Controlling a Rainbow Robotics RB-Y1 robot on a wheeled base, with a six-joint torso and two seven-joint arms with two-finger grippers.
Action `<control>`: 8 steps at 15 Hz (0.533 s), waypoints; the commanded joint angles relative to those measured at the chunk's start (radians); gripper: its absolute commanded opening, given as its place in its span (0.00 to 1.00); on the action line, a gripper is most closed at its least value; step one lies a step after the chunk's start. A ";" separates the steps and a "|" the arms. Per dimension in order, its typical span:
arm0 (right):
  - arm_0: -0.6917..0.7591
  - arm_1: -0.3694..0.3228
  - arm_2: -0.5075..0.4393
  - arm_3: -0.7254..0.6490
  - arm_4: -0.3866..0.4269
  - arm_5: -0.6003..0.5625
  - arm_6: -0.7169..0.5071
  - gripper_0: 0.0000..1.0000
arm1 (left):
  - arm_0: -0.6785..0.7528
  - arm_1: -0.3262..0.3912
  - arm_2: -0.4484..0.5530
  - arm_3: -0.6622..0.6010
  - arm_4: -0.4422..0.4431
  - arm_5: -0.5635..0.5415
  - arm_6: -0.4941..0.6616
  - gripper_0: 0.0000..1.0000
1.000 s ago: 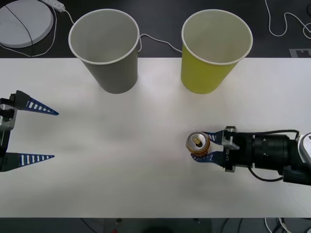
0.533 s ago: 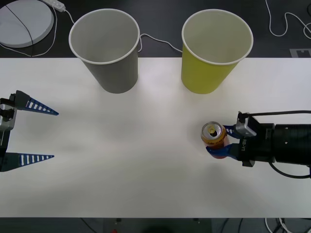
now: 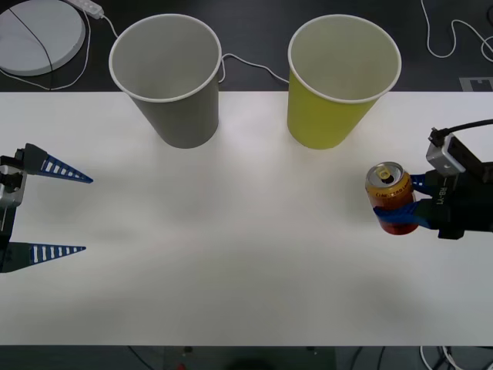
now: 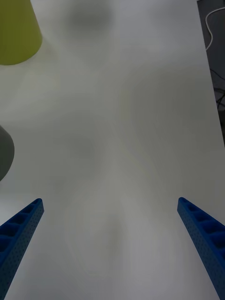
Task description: Put the can into the green bin and the plastic bottle into the gray bin
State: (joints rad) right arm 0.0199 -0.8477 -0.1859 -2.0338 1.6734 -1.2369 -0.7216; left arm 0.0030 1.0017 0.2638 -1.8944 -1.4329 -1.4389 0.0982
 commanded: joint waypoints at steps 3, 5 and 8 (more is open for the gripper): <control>-0.020 -0.171 -0.053 -0.022 -0.067 -0.045 -0.180 0.00 | 0.000 0.000 0.000 0.000 0.000 0.000 0.000 1.00; -0.057 -0.254 -0.053 -0.017 -0.081 -0.050 -0.242 0.00 | 0.000 0.000 0.000 0.000 0.000 0.000 0.000 1.00; -0.230 -0.330 -0.052 0.027 -0.081 -0.211 -0.334 0.00 | 0.000 0.000 0.000 0.000 0.000 0.000 0.000 1.00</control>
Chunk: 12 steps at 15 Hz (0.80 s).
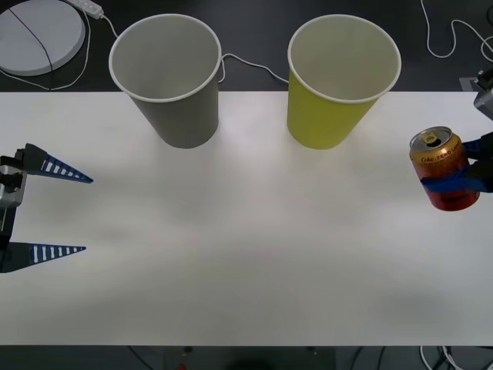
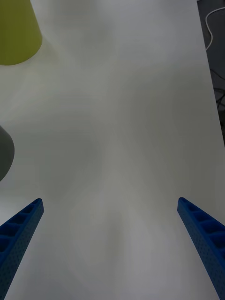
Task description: Put the can into the green bin and the plastic bottle into the gray bin
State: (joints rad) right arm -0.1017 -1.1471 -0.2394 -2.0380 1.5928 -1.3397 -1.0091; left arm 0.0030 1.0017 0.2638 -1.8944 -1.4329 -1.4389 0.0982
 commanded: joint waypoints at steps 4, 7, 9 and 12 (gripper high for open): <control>-0.401 -0.062 0.117 0.159 -0.008 -0.231 -0.075 0.00 | 0.000 0.000 0.000 0.000 0.000 0.000 0.000 1.00; -0.685 -0.071 0.357 0.282 0.001 -0.231 -0.103 0.00 | 0.000 0.000 0.000 0.000 0.000 0.000 0.000 1.00; -0.860 -0.048 0.517 0.369 0.016 -0.231 -0.121 0.00 | 0.000 0.000 0.000 0.000 0.000 0.000 0.000 1.00; -1.017 0.029 0.629 0.479 0.082 -0.231 -0.137 0.00 | 0.000 0.000 0.000 0.000 0.000 0.000 0.000 1.00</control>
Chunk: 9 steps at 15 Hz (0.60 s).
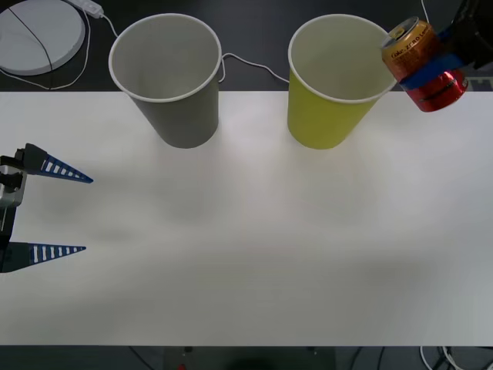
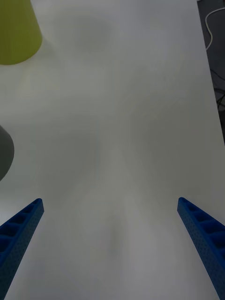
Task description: Put the can into the green bin and the plastic bottle into the gray bin
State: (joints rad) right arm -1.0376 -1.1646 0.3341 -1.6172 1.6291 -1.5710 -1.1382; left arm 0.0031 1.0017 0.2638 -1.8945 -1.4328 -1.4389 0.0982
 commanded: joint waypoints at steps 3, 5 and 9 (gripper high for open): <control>-0.171 0.118 0.115 0.131 0.123 0.000 -0.038 0.00 | 0.000 0.000 0.000 0.000 0.000 0.000 0.000 1.00; -0.199 0.167 0.131 0.169 0.173 0.020 -0.064 0.00 | 0.000 0.000 0.000 0.000 0.000 0.000 0.000 1.00; -0.246 0.256 0.151 0.244 0.304 0.048 -0.072 0.00 | 0.000 0.000 0.000 0.000 0.000 0.000 0.000 1.00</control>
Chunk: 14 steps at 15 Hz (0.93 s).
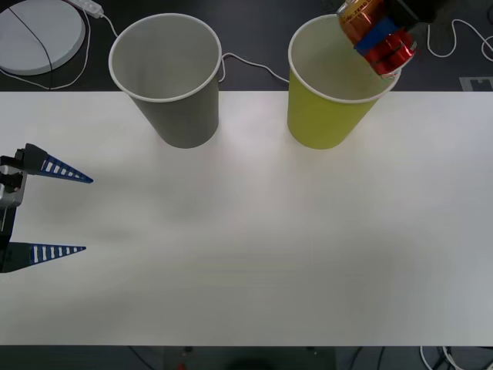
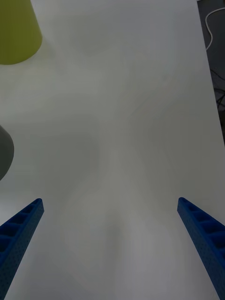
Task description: Put the can into the green bin and the plastic bottle into the gray bin
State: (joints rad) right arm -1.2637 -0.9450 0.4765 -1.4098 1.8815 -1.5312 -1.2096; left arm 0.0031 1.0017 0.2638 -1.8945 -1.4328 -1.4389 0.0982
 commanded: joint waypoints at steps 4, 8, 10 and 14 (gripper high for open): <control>-0.068 0.094 0.024 0.138 0.097 0.013 0.041 0.01 | 0.000 0.000 0.000 0.000 0.000 0.000 0.000 1.00; -0.069 0.101 0.036 0.146 0.094 0.051 0.117 1.00 | 0.000 0.000 0.000 0.000 0.000 0.000 0.000 1.00; -0.071 0.101 0.037 0.144 0.080 0.051 0.128 1.00 | 0.000 0.000 0.000 0.000 0.000 0.000 0.000 1.00; -0.069 0.061 0.036 0.127 0.033 0.039 0.139 1.00 | 0.000 0.000 0.000 0.000 0.000 0.000 0.000 1.00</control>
State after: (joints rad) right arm -1.3333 -0.8695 0.5126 -1.2751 1.9333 -1.4860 -1.0723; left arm 0.0031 1.0017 0.2638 -1.8945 -1.4327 -1.4389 0.0982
